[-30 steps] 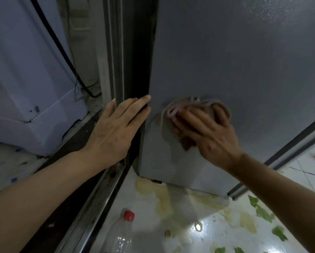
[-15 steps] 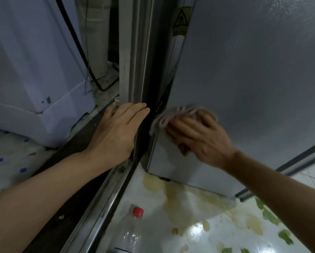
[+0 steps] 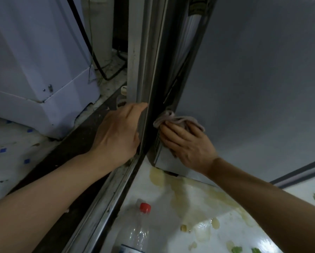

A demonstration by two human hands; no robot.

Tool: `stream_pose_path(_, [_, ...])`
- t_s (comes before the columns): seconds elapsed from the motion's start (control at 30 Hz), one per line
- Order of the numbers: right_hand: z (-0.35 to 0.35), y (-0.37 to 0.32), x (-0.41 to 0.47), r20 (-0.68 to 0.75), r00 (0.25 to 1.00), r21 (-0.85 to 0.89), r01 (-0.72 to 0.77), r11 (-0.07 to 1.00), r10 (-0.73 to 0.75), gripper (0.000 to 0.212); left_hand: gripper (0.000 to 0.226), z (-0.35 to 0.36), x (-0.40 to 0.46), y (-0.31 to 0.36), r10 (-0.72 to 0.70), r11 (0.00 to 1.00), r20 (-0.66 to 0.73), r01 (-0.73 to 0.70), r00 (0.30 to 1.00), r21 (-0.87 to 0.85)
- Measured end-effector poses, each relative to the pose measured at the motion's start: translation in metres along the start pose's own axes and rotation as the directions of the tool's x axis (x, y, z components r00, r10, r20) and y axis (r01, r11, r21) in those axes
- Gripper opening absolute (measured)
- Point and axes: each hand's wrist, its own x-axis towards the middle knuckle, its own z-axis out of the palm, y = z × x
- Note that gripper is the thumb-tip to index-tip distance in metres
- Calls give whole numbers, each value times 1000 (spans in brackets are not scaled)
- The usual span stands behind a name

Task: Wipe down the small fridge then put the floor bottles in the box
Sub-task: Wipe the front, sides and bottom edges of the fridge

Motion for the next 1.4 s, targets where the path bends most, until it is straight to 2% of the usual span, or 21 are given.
stream_pose_path(0.1, [10, -31, -18, 273, 936, 51, 219, 974, -224, 71, 69, 1, -4, 5, -18, 1000, 33, 18, 999, -11])
stream_pose_path(0.17, [9, -39, -25, 379, 892, 104, 225, 969, -248, 74, 69, 2, -6, 8, 6, 1000, 52, -5, 999, -25])
stream_pose_path(0.23, [3, -30, -28, 294, 933, 52, 203, 978, -209, 65, 70, 4, -6, 11, 26, 999, 65, -24, 998, -22])
stream_pose_path(0.3, [-3, -5, -35, 105, 992, 42, 60, 997, -64, 61, 72, 8, -5, 15, 6, 1000, 86, -4, 996, -25])
stream_pose_path(0.37, [-12, 28, -48, -16, 997, 68, -71, 995, 73, 63, 73, 17, -4, 23, -35, 998, 114, 40, 993, -40])
stream_pose_path(0.47, [-20, 55, -64, -140, 961, 118, -222, 968, 237, 63, 70, 35, -1, 41, -69, 992, 110, 80, 992, -99])
stream_pose_path(0.53, [-16, 48, -73, -128, 948, 146, -271, 951, 290, 62, 71, 44, 1, 51, -107, 986, 93, 117, 990, -116])
stream_pose_path(0.57, [-12, 38, -79, -89, 961, 148, -248, 957, 263, 62, 71, 48, 1, 54, -123, 983, 86, 133, 989, -126])
stream_pose_path(0.63, [-1, 16, -97, 40, 993, 130, -112, 985, 108, 66, 75, 52, -1, 58, -142, 977, 94, 155, 985, -147])
stream_pose_path(0.73, [9, -6, -117, 283, 956, 83, 49, 995, -70, 81, 86, 56, -5, 61, -169, 964, 144, 194, 975, -182])
stream_pose_path(0.77, [10, -5, -119, 310, 947, 74, 67, 995, -87, 81, 88, 57, -6, 62, -174, 958, 156, 204, 972, -201])
stream_pose_path(0.83, [6, 8, -123, 214, 975, 64, 42, 997, -55, 71, 89, 58, -8, 66, -177, 951, 163, 212, 971, -224])
stream_pose_path(0.9, [-2, 39, -133, 61, 995, 74, -88, 993, 84, 64, 87, 57, -11, 73, -159, 972, 117, 176, 980, -157])
stream_pose_path(1.0, [-12, 79, -153, -141, 947, 69, -283, 957, 290, 58, 87, 60, -14, 87, -57, 995, -24, 59, 998, 83])
stream_pose_path(1.1, [-10, 77, -165, -162, 909, 116, -369, 922, 384, 55, 88, 69, -9, 101, 127, 953, 10, -125, 992, 277])
stream_pose_path(1.13, [-7, 67, -170, -112, 927, 117, -345, 931, 358, 58, 88, 73, -7, 105, 166, 934, 41, -170, 985, 314])
stream_pose_path(1.2, [3, 44, -183, 56, 979, 101, -199, 975, 194, 75, 87, 79, -2, 110, 188, 908, 102, -212, 977, 360])
stream_pose_path(1.27, [10, 29, -197, 310, 951, 78, -11, 997, -13, 101, 95, 82, -1, 110, 126, 885, 183, -194, 975, 424])
stream_pose_path(1.3, [10, 26, -202, 374, 925, 71, 41, 997, -65, 109, 100, 84, -2, 109, 95, 871, 215, -185, 972, 455])
stream_pose_path(1.33, [7, 27, -203, 371, 926, 61, 55, 997, -74, 110, 104, 85, -2, 107, 75, 858, 235, -183, 969, 481])
stream_pose_path(1.4, [1, 39, -203, 242, 970, 44, 18, 999, -28, 93, 111, 86, -3, 107, 46, 839, 256, -176, 966, 515])
